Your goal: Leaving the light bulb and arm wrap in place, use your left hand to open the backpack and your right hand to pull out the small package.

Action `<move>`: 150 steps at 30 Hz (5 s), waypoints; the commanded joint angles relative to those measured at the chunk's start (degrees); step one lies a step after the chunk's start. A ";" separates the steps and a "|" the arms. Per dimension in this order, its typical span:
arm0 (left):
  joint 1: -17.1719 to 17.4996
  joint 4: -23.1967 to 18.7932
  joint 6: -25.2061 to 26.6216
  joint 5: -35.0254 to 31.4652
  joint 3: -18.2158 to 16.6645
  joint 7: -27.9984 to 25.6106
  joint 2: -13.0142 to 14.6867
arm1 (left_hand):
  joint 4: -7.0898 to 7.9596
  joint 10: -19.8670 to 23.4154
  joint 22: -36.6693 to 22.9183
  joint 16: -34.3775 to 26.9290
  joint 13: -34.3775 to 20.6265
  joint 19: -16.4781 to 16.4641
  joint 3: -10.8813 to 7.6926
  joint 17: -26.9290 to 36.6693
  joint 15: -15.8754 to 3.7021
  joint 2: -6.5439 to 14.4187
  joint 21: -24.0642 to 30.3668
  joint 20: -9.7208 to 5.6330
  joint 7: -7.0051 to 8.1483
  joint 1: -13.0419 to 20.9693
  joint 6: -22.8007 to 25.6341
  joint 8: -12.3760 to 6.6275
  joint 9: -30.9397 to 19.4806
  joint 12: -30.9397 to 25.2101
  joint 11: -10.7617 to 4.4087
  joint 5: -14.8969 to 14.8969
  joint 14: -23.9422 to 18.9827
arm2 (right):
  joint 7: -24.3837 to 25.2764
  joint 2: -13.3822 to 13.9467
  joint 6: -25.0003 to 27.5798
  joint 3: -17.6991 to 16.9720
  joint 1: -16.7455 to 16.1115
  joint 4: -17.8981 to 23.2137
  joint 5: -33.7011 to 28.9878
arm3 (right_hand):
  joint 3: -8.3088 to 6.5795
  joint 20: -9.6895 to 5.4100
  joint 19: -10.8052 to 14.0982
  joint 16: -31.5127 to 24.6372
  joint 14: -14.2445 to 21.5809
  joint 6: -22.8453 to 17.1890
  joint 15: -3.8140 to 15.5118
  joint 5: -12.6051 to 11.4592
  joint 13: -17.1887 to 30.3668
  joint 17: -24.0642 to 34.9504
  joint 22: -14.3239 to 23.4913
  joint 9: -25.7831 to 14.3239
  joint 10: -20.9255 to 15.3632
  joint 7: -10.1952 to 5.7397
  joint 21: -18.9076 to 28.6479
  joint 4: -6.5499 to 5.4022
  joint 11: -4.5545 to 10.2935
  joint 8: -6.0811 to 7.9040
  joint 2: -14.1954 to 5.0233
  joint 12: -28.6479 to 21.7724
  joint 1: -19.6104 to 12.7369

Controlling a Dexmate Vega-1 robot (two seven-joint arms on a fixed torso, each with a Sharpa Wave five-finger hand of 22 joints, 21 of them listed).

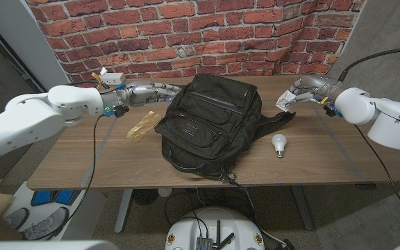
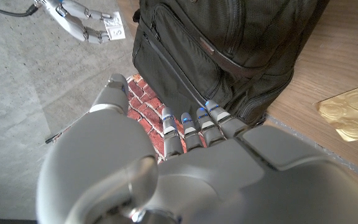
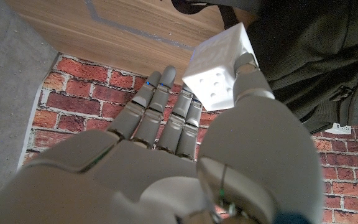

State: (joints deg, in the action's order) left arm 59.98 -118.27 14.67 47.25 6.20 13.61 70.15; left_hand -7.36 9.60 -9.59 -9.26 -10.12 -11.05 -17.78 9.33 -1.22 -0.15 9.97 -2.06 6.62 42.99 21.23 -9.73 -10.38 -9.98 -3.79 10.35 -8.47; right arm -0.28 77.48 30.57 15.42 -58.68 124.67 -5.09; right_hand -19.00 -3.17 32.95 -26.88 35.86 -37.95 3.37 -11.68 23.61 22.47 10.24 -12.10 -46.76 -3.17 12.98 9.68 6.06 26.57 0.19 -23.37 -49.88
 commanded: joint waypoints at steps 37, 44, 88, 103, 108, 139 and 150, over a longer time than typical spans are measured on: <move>2.28 9.23 -18.69 -10.47 4.59 -19.65 -23.76 | 0.28 1.30 -0.02 -0.90 -0.04 -0.67 1.07 0.19 -1.85 1.09 0.65 -2.95 2.36 -2.98 0.43 -0.86 -0.05 -1.23 -2.22 -0.13 -0.83 | 3.88 9.95 -6.45 -2.47 -8.98 -8.43 4.07 | 0.40 -4.84 -0.18 0.74 -0.92 -1.68 9.75 -0.21 0.11 0.57 0.23 -0.20 -4.20 -4.19 -0.10 -0.08 5.62 -0.08 -4.99 1.24 -5.48; 0.18 13.04 -21.08 -12.33 6.44 -20.59 -26.92 | 0.34 2.02 -0.04 -0.94 -0.03 -0.70 1.43 0.20 -1.99 1.18 0.69 -2.97 5.02 -3.91 0.54 -0.85 -0.01 -1.44 -2.29 -0.21 -1.05 | 2.66 8.83 -7.15 -0.25 -7.07 -9.89 2.37 | 0.50 -4.69 -0.29 0.97 -1.32 -1.40 9.62 -0.16 0.19 0.64 0.23 -0.22 -3.56 -4.47 -0.15 -0.10 5.57 -0.17 -4.92 1.58 -5.61; -1.45 21.10 -24.86 -15.45 7.09 -29.88 -34.83 | 0.83 2.49 -0.09 -0.81 -0.04 -0.28 1.61 0.16 -2.05 3.51 0.71 -3.31 3.60 -6.64 -0.35 -0.79 0.03 -1.32 -1.88 -0.21 -0.71 | -14.64 -2.46 -5.56 12.93 7.91 -16.37 -18.39 | 1.69 -3.19 -1.06 2.10 -4.92 1.45 9.11 0.22 -0.28 1.61 0.27 -0.34 2.37 -5.94 -0.37 -0.52 5.58 -1.22 -4.54 5.24 -5.21; -0.95 21.72 -25.11 -15.36 6.14 -31.46 -35.18 | 0.49 2.87 -0.08 -0.86 -0.03 -0.37 1.45 0.13 -2.09 3.91 0.76 -3.20 3.69 -6.69 0.19 -0.95 0.05 -1.39 -2.00 -0.19 -1.00 | -19.03 -3.92 -4.76 14.72 10.10 -16.78 -22.18 | 2.39 -2.55 -1.45 2.70 -7.32 4.38 8.74 0.42 -0.81 2.11 0.29 -0.25 5.10 -6.76 -0.47 -0.61 5.68 -2.43 -4.01 7.20 -4.92; -0.86 21.34 -24.73 -15.26 6.06 -31.46 -34.94 | 0.36 3.04 -0.08 -0.92 -0.03 -0.40 1.38 0.11 -2.00 4.05 0.77 -3.19 3.49 -6.67 0.42 -1.02 0.06 -1.42 -2.05 -0.17 -1.24 | -19.91 -4.36 -4.96 15.04 10.52 -17.12 -22.62 | 2.74 -2.26 -1.68 3.00 -8.34 5.49 8.64 0.56 -0.98 2.27 0.29 -0.17 6.14 -6.90 -0.53 -0.63 5.68 -2.91 -3.63 7.93 -4.69; -1.28 21.44 -24.89 -16.03 6.29 -31.78 -35.21 | -0.42 3.37 -0.07 -0.89 -0.03 -1.04 0.96 0.05 -1.70 4.72 0.93 -3.11 3.11 -6.49 1.10 -1.07 0.07 -1.36 -2.12 -0.12 -1.89 | -25.45 -4.59 -6.80 15.01 12.32 -17.82 -21.13 | 6.01 2.74 -7.07 9.88 -21.84 24.27 1.93 1.15 -2.77 0.96 0.17 0.88 26.00 -1.96 -1.71 -1.43 -0.56 -12.21 0.47 13.27 -0.73; -1.97 21.85 -24.21 -16.85 7.00 -30.41 -34.03 | -0.71 2.76 -0.07 -0.50 -0.04 -0.58 0.91 0.05 -1.67 4.83 0.72 -3.10 3.49 -6.63 0.98 -0.91 0.07 -1.07 -1.86 -0.14 -0.94 | -23.94 -3.45 -8.23 12.65 11.03 -17.30 -16.38 | 6.95 4.32 -10.18 12.25 -25.93 27.42 -0.72 0.86 -3.75 0.11 -0.05 0.93 30.70 -0.62 -2.22 -2.03 -2.36 -13.95 1.16 13.16 1.89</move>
State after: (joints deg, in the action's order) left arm 58.73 -96.83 -10.23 31.22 12.48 -18.06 34.98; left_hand -7.79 12.54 -9.62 -9.93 -10.14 -11.50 -16.78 9.36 -2.15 4.31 10.65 -2.04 9.80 36.44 22.19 -10.42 -10.13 -11.02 -5.80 9.92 -9.83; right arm -24.97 73.10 23.46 29.91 -46.66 106.85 -25.24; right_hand -12.37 0.99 23.34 -15.13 11.01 -11.26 2.17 -10.37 19.96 22.70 10.12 -11.19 -16.91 -3.95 10.95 7.60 3.91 12.97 1.34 -10.14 -48.85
